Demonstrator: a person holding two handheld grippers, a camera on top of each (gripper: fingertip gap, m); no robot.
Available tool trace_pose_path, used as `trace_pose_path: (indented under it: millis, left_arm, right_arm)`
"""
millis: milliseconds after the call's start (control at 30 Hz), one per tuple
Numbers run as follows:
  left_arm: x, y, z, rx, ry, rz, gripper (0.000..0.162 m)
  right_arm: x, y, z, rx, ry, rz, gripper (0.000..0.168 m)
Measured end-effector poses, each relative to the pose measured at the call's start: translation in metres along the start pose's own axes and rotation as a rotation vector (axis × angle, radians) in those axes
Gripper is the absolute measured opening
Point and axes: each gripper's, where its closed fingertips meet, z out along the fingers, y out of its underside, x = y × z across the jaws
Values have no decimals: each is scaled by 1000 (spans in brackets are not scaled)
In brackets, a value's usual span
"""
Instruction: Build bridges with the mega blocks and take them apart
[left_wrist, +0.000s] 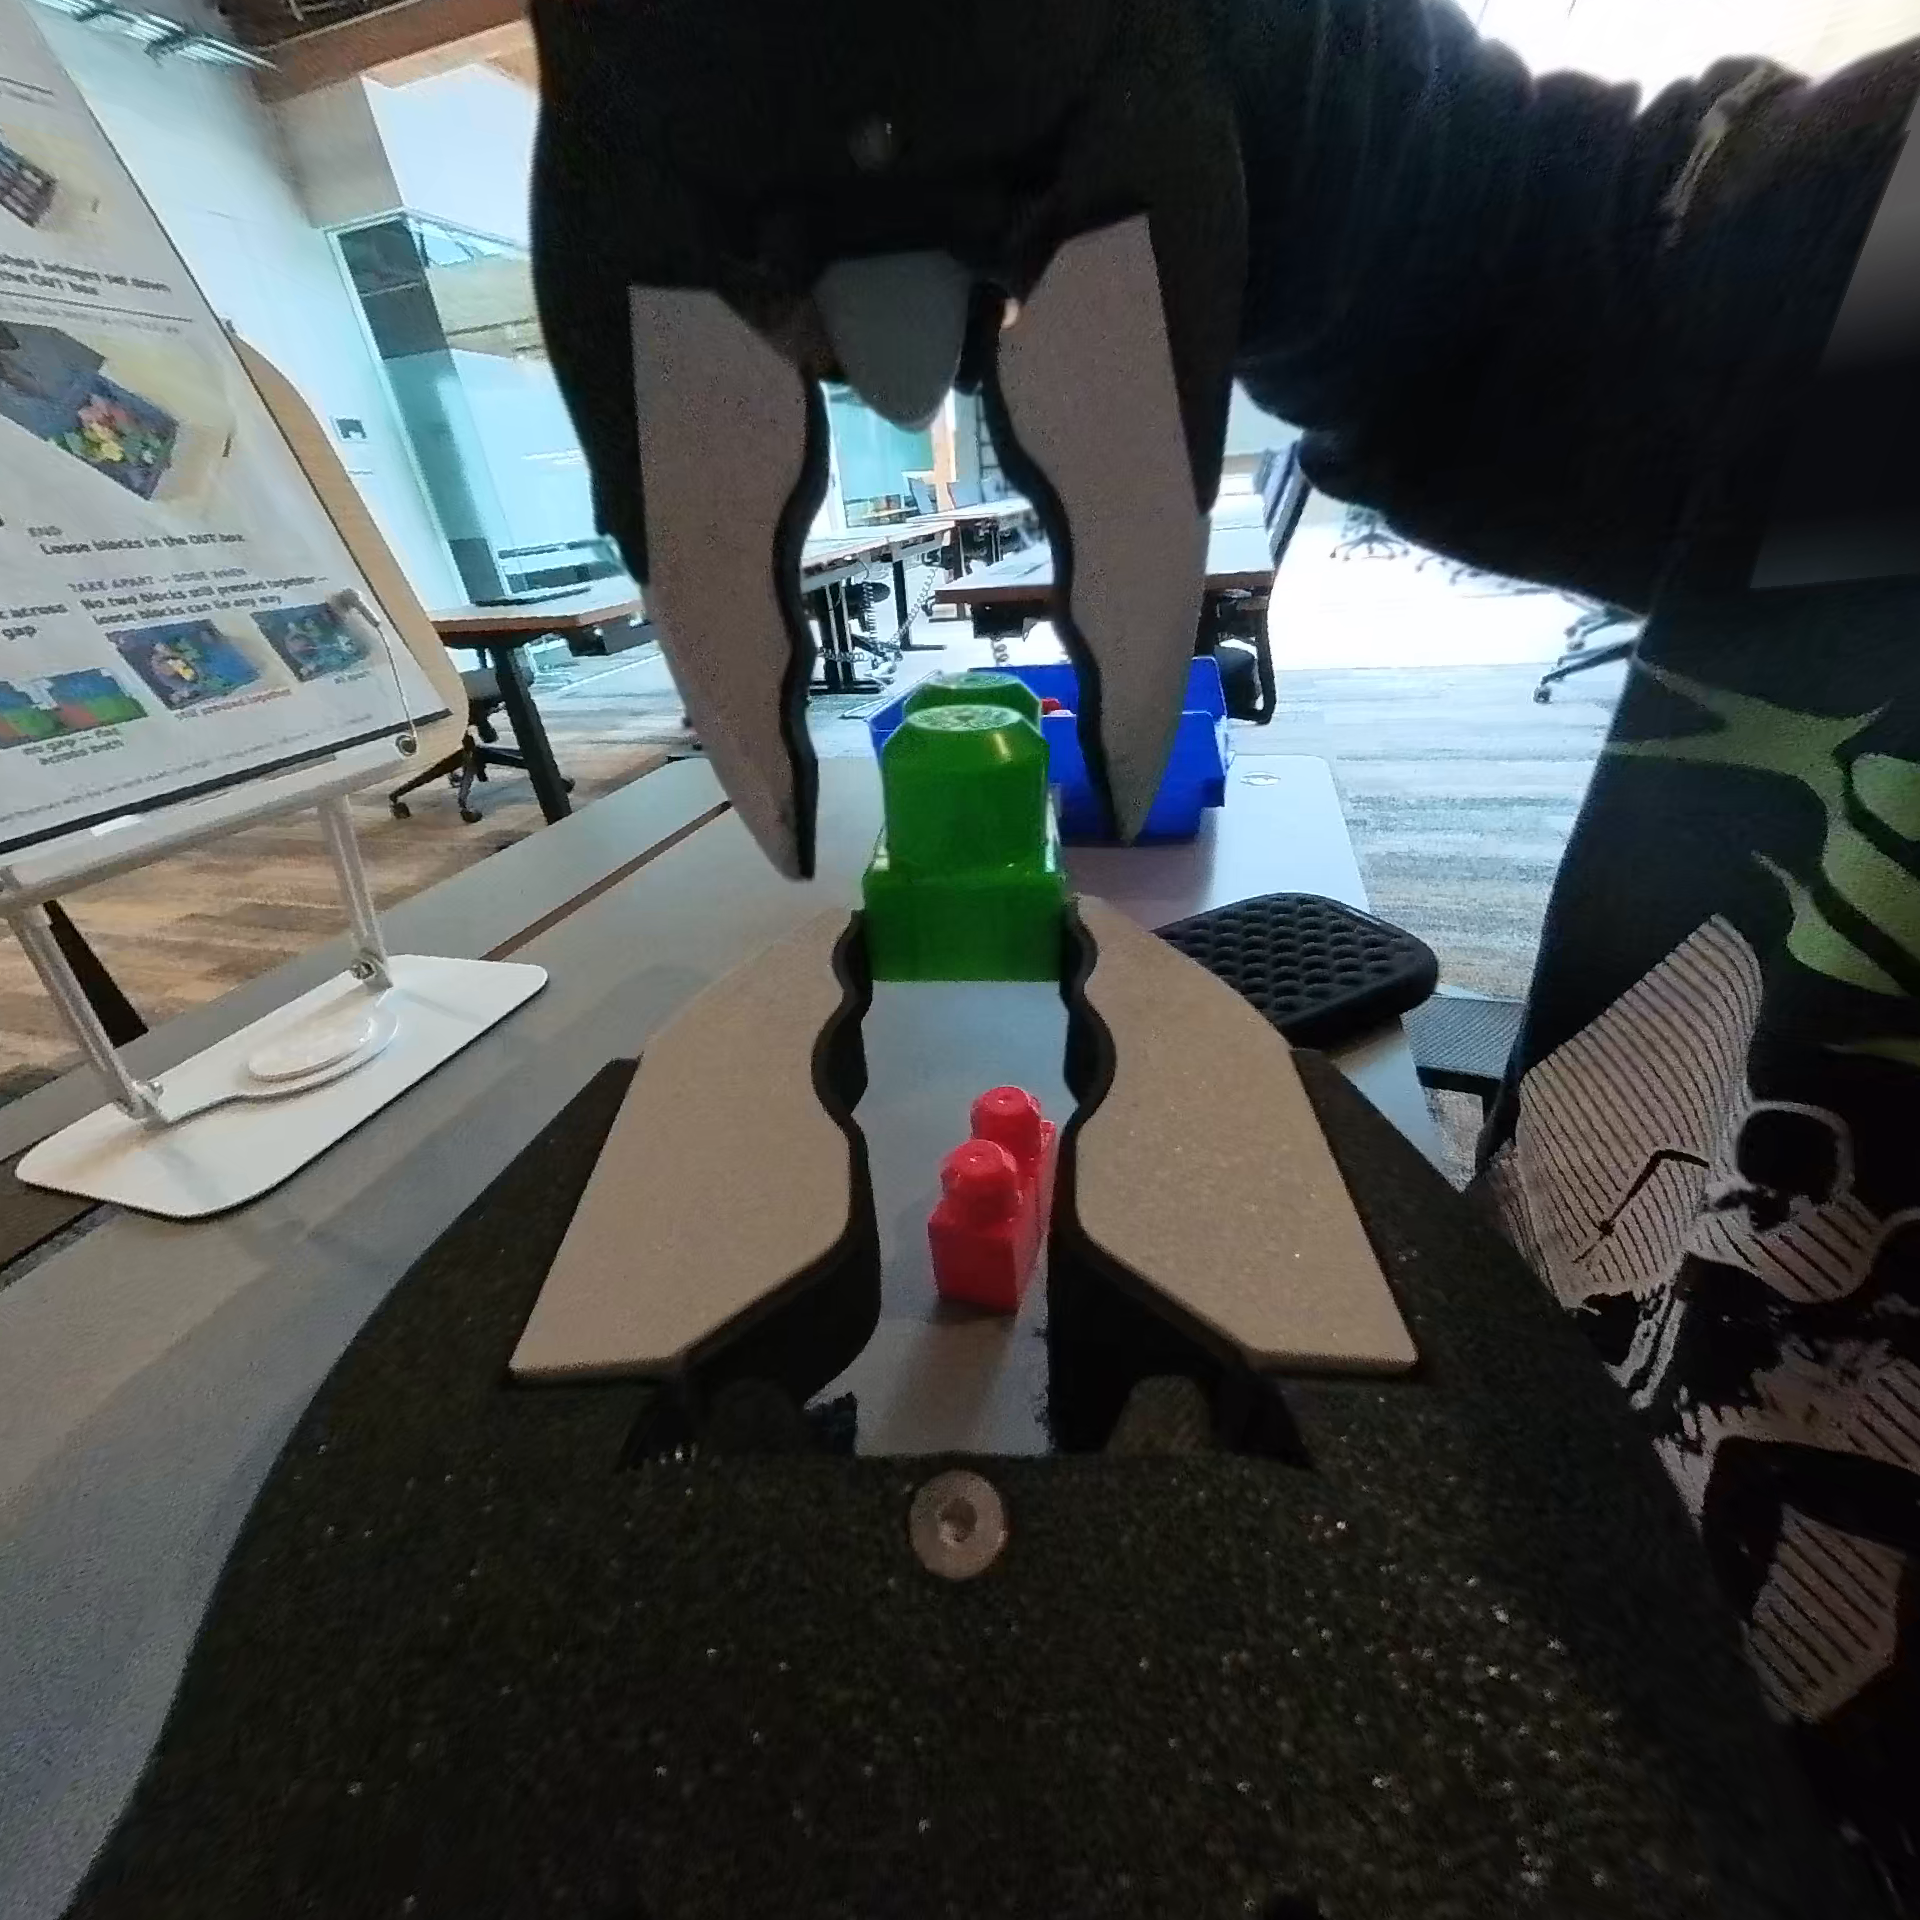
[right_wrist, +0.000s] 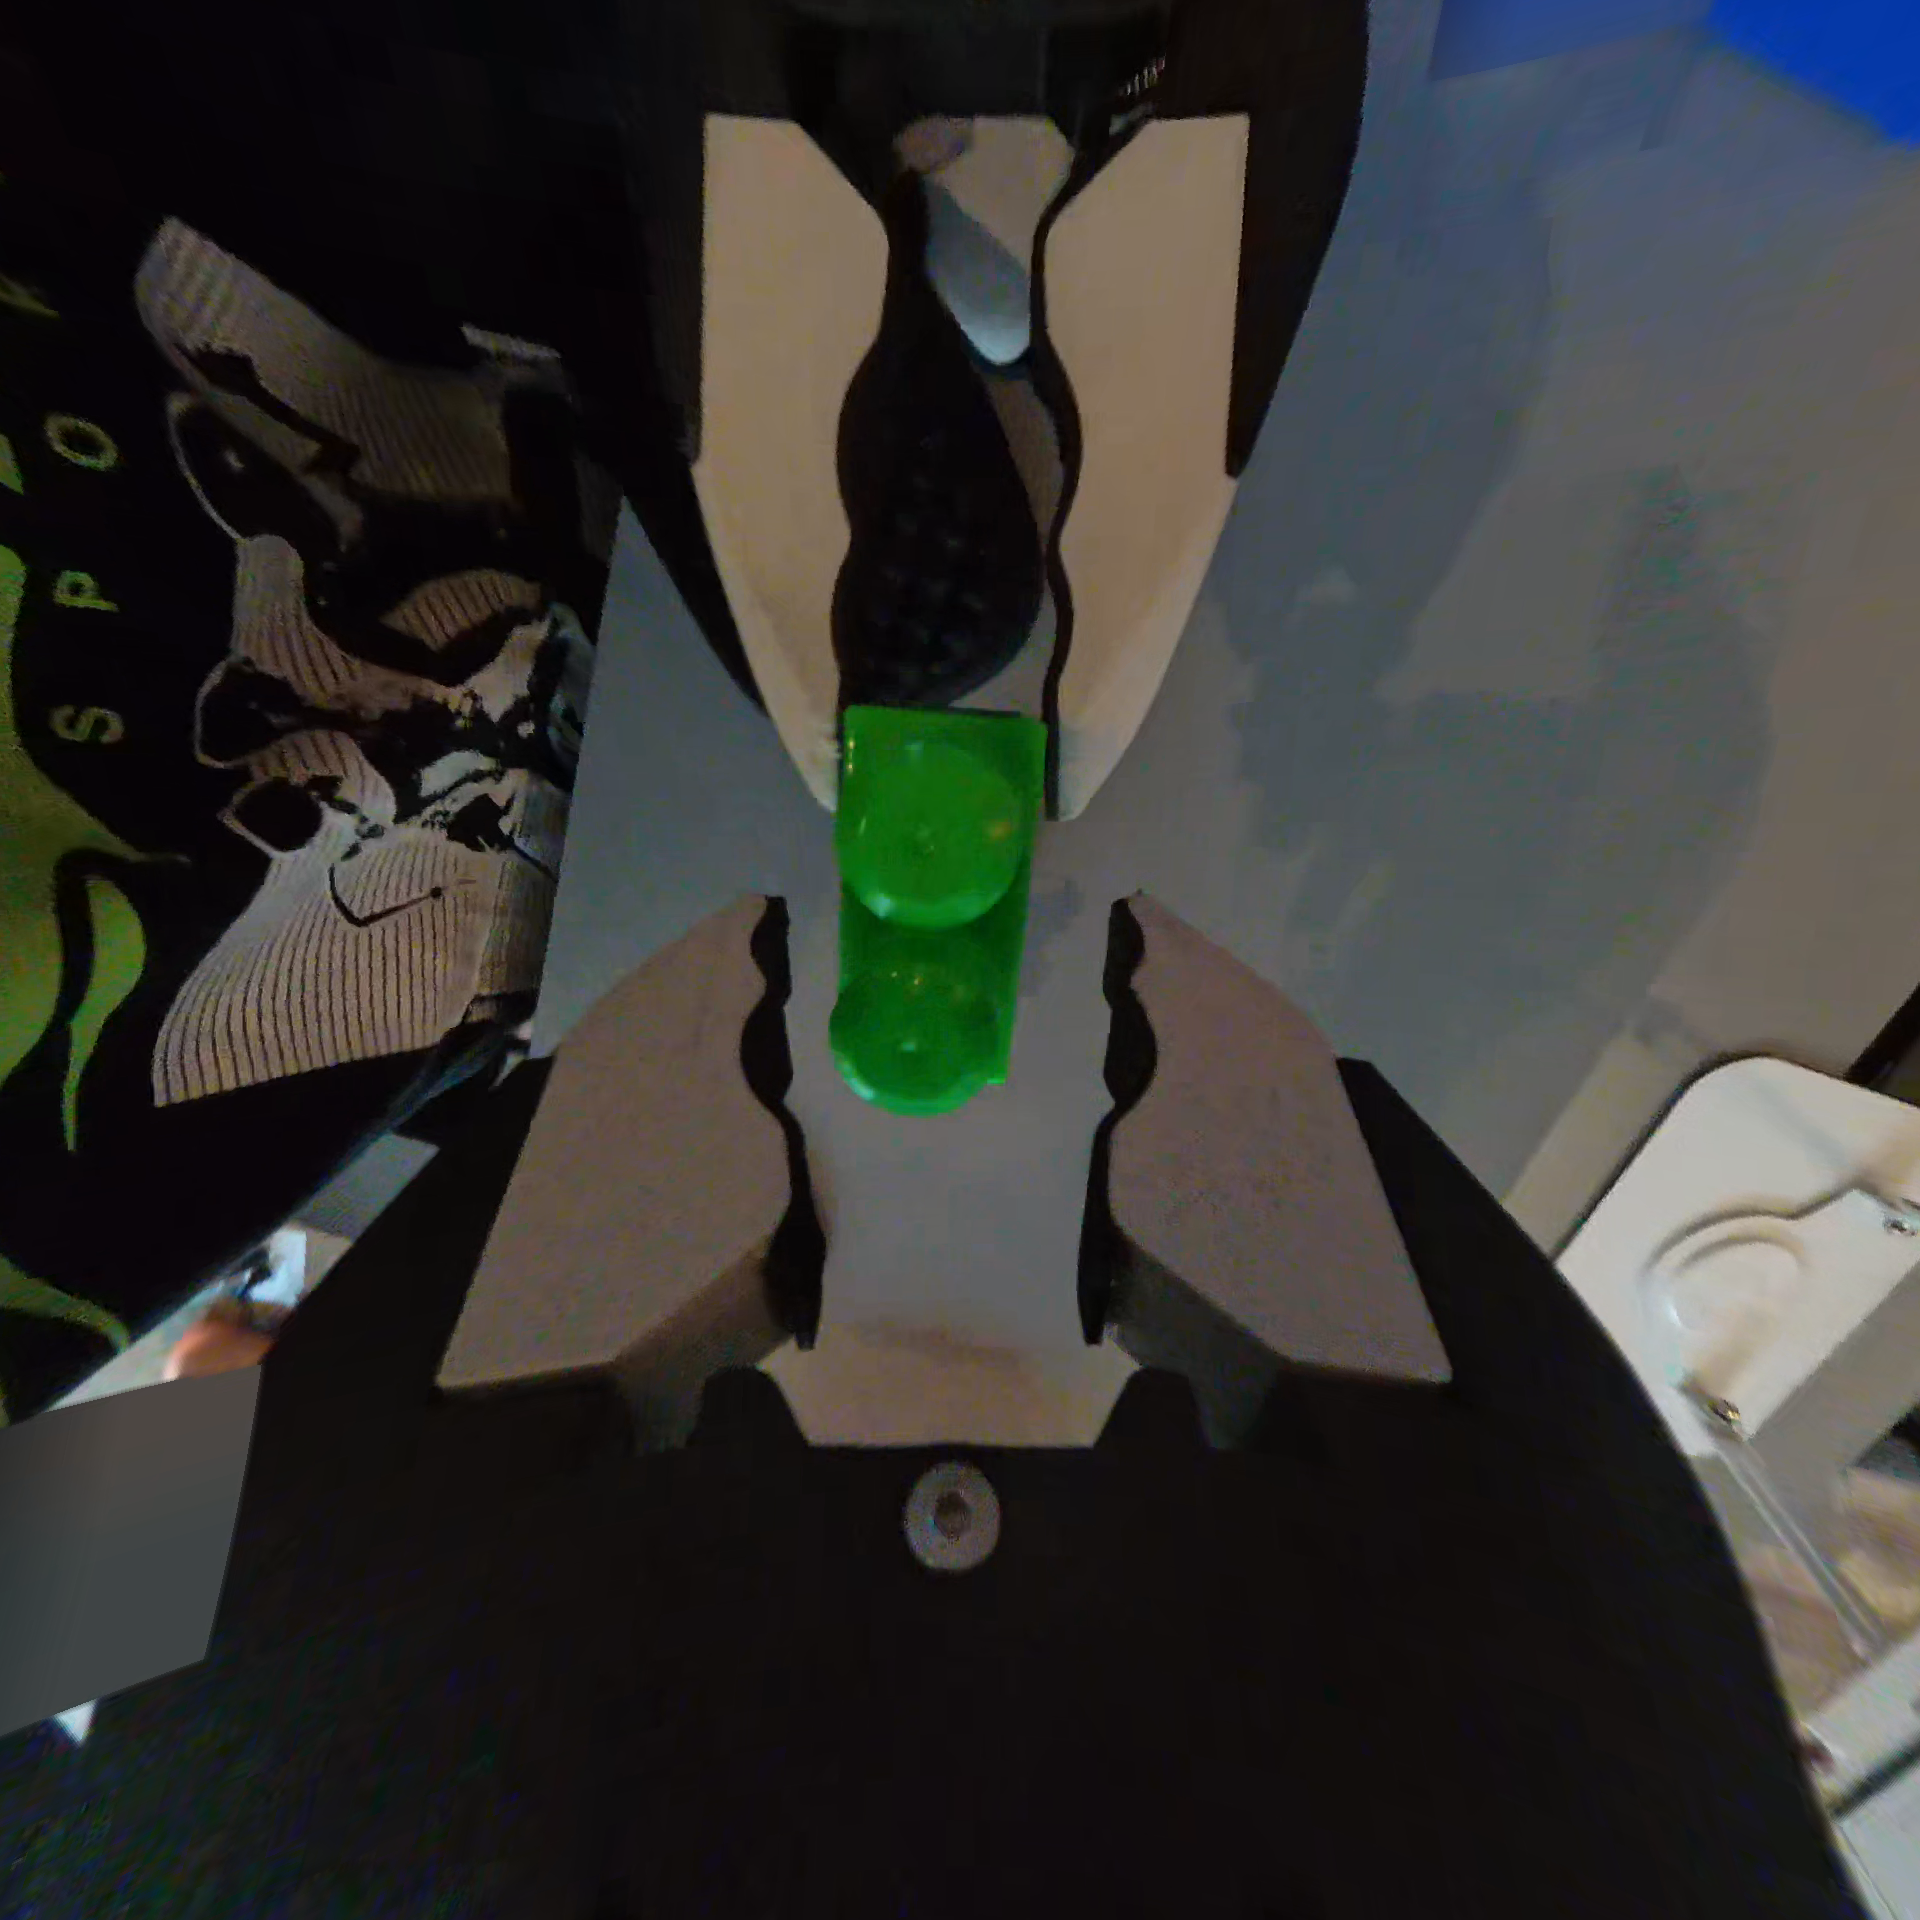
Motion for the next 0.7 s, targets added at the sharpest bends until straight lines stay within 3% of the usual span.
trace_pose_path:
  millis: [367, 500, 533, 600, 700]
  left_arm:
    - [1, 6, -5, 7, 15, -3, 35]
    - [-1, 6, -6, 6, -16, 16, 35]
    - [-1, 5, -7, 5, -33, 29, 38]
    - [-1, 3, -15, -22, -92, 62, 80]
    - [5, -9, -45, -31, -231, 89, 97]
  right_arm:
    - [-4, -3, 16, -93, -1, -6, 36]
    - [-3, -4, 17, -93, 20, -8, 35]
    - [-4, -5, 15, -86, 29, -11, 35]
    - [-3, -1, 11, -90, 44, -2, 35]
    - [-4, 14, 11, -106, 73, 45, 35]
